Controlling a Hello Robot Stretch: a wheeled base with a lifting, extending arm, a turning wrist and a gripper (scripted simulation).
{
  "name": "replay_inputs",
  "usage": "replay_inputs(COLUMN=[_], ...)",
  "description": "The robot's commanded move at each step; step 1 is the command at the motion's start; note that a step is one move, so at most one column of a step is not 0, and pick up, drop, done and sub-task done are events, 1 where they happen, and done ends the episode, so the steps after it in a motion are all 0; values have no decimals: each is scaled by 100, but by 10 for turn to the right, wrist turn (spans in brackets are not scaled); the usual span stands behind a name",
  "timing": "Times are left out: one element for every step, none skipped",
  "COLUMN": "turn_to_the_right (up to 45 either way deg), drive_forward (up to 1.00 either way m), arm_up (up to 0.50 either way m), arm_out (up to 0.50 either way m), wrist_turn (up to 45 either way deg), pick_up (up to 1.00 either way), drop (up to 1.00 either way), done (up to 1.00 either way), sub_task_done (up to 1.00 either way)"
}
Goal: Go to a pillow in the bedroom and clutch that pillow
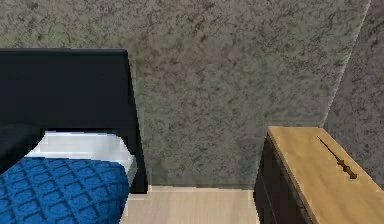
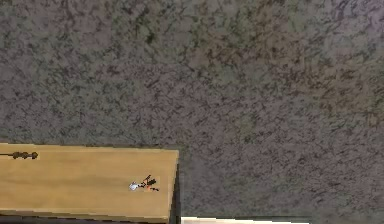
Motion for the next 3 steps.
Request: replay_inputs(turn_to_the_right=[30,0,-450], drive_forward=[0,15,0], arm_up=[0,0,0], arm_out=[0,0,0], wrist_turn=[0,0,0], pick_up=[0,0,0], drop=[0,0,0], done=[0,0,0], sub_task_done=[0,0,0])
